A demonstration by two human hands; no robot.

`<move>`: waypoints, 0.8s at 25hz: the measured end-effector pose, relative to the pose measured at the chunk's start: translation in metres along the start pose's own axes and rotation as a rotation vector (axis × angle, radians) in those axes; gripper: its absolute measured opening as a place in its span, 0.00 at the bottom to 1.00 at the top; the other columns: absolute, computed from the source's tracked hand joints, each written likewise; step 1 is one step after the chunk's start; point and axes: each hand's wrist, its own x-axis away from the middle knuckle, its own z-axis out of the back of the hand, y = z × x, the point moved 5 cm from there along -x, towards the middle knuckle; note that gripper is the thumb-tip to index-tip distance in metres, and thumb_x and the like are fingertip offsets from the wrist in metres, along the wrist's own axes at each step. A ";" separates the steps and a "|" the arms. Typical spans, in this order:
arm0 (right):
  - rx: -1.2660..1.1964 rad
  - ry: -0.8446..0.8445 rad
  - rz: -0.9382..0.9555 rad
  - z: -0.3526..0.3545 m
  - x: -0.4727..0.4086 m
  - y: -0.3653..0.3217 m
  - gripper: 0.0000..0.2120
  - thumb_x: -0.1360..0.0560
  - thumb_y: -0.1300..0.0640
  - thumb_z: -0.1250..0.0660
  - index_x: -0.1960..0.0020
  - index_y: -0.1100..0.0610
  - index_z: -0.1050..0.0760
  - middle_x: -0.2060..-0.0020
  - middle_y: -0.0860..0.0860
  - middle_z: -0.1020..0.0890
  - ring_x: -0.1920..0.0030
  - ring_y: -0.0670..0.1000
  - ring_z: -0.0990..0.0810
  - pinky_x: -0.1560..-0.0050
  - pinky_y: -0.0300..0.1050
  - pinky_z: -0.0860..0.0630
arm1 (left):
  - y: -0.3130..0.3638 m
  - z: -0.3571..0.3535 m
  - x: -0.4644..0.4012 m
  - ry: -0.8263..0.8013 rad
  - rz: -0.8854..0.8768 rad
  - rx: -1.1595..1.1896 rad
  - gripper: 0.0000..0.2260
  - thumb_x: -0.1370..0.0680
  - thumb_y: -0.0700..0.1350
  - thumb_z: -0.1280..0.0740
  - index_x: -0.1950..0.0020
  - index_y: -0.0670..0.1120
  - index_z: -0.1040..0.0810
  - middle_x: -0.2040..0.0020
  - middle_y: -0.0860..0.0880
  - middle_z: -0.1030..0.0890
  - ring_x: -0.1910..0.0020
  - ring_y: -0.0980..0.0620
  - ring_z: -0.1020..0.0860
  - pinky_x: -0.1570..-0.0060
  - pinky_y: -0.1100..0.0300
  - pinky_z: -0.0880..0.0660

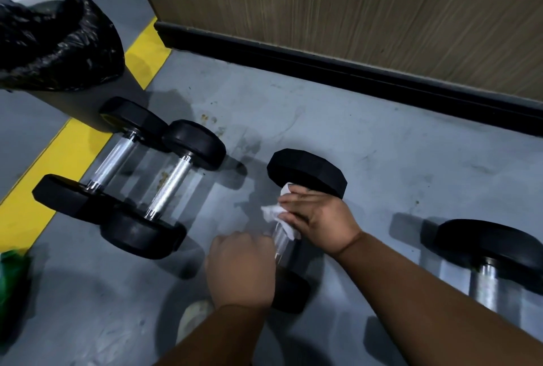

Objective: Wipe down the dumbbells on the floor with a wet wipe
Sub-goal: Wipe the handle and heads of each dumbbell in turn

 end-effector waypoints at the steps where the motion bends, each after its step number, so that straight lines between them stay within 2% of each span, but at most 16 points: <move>1: -0.025 0.033 -0.069 -0.002 0.003 0.001 0.13 0.19 0.48 0.34 0.47 0.54 0.14 0.45 0.47 0.14 0.35 0.48 0.20 0.41 0.47 0.20 | 0.000 0.000 0.000 0.002 0.009 0.000 0.18 0.29 0.52 0.40 0.74 0.53 0.46 0.76 0.54 0.38 0.65 0.46 0.30 0.66 0.49 0.28; 3: -0.066 -0.008 -0.113 -0.011 0.018 -0.009 0.12 0.18 0.50 0.35 0.43 0.54 0.16 0.41 0.47 0.16 0.30 0.51 0.25 0.34 0.45 0.24 | 0.000 0.001 0.001 -0.002 0.017 0.004 0.18 0.29 0.53 0.41 0.74 0.53 0.45 0.76 0.54 0.37 0.64 0.48 0.31 0.67 0.51 0.29; 6: -0.079 -0.166 0.067 -0.019 0.038 -0.034 0.15 0.16 0.48 0.39 0.39 0.52 0.17 0.37 0.45 0.18 0.26 0.54 0.29 0.28 0.47 0.28 | 0.000 0.001 0.001 -0.009 -0.011 0.000 0.16 0.28 0.52 0.42 0.74 0.53 0.44 0.74 0.55 0.36 0.63 0.47 0.29 0.65 0.51 0.28; 9: -0.058 -0.205 0.180 -0.012 0.023 -0.031 0.15 0.17 0.47 0.38 0.42 0.52 0.16 0.40 0.45 0.16 0.31 0.52 0.24 0.35 0.46 0.23 | -0.003 0.001 0.000 -0.006 -0.004 -0.009 0.16 0.28 0.52 0.43 0.74 0.53 0.43 0.73 0.55 0.35 0.63 0.44 0.28 0.65 0.48 0.26; 13: -0.110 -0.088 -0.012 -0.007 -0.006 -0.009 0.13 0.19 0.49 0.34 0.47 0.55 0.14 0.48 0.48 0.13 0.39 0.50 0.19 0.41 0.47 0.21 | 0.001 0.001 0.001 -0.004 -0.015 -0.007 0.16 0.28 0.52 0.43 0.74 0.52 0.44 0.74 0.54 0.36 0.64 0.45 0.29 0.67 0.48 0.28; 16: -0.108 -0.032 -0.028 -0.013 0.010 -0.018 0.13 0.18 0.50 0.36 0.48 0.55 0.15 0.48 0.47 0.14 0.36 0.52 0.21 0.36 0.43 0.24 | 0.002 0.001 0.001 -0.010 -0.023 -0.006 0.16 0.28 0.52 0.43 0.73 0.52 0.44 0.74 0.53 0.35 0.63 0.44 0.29 0.66 0.49 0.28; 20: -0.128 -0.192 0.126 -0.022 0.029 -0.040 0.21 0.15 0.44 0.45 0.46 0.51 0.15 0.43 0.44 0.15 0.33 0.54 0.22 0.38 0.46 0.21 | -0.004 -0.001 0.002 -0.028 -0.009 -0.023 0.16 0.28 0.53 0.43 0.73 0.51 0.41 0.73 0.53 0.34 0.62 0.45 0.29 0.65 0.49 0.28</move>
